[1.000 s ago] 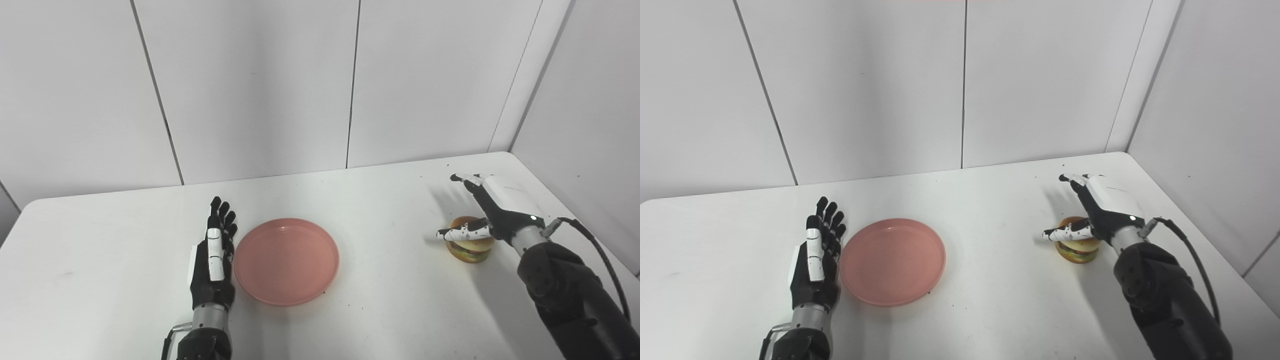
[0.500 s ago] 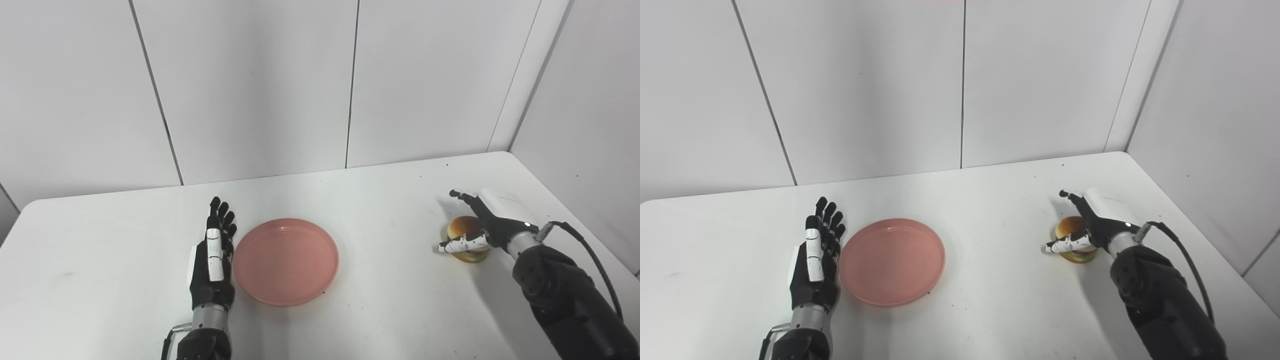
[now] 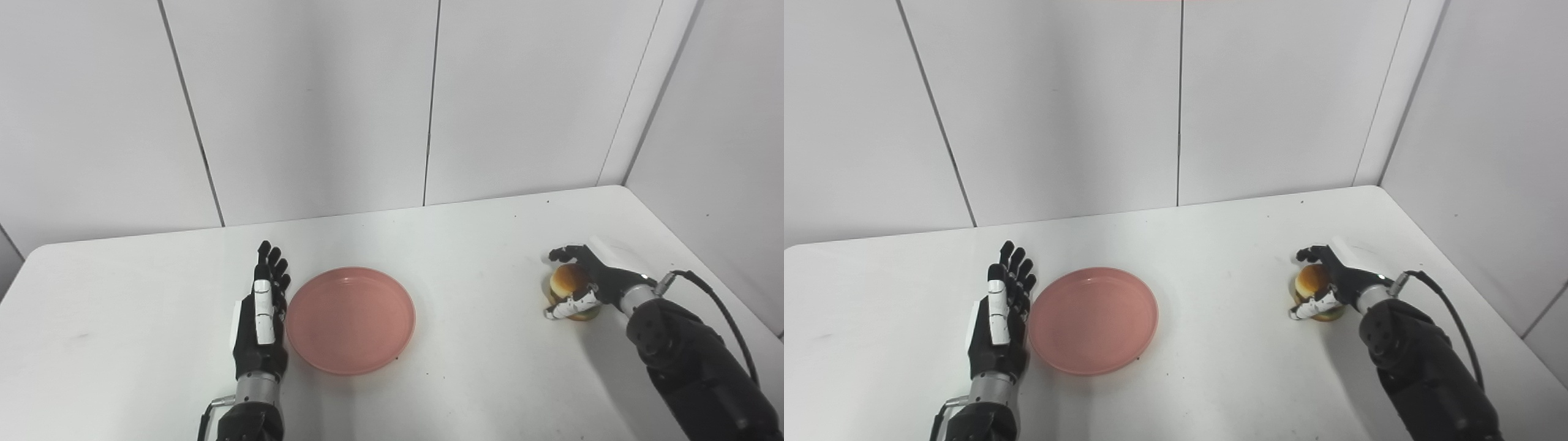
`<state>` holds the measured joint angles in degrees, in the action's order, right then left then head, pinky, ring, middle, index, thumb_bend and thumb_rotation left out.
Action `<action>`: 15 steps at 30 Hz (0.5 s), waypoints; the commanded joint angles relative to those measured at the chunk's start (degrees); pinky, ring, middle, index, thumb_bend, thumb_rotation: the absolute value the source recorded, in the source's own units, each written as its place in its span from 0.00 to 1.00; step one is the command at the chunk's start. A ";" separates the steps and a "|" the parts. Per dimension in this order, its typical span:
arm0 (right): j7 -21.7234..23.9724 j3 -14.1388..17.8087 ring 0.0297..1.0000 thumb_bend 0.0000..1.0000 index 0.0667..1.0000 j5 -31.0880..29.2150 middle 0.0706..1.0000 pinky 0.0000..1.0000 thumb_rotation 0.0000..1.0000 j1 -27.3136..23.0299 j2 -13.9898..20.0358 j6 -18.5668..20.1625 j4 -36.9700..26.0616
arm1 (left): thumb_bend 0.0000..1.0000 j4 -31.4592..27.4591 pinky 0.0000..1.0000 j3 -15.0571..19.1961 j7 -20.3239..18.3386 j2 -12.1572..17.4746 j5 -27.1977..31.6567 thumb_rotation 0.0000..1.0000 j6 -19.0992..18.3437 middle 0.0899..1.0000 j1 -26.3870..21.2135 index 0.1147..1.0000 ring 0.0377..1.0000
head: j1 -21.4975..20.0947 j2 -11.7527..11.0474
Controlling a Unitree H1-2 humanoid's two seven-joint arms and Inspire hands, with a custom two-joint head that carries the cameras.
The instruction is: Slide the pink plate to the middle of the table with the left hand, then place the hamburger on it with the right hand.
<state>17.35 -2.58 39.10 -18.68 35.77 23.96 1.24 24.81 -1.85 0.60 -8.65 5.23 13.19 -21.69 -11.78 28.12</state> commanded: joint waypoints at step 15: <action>-10.06 3.56 0.29 0.53 0.46 2.92 0.43 0.25 0.00 -1.96 -4.11 2.29 -7.39 | 0.68 3.06 1.00 0.53 -0.67 0.77 0.14 1.00 0.40 1.00 3.51 1.00 0.99 | 1.35 -0.08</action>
<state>9.59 -0.04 41.40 -18.60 31.08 26.43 -3.75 24.84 -1.79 0.60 -8.67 5.35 13.11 -21.72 -10.99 27.95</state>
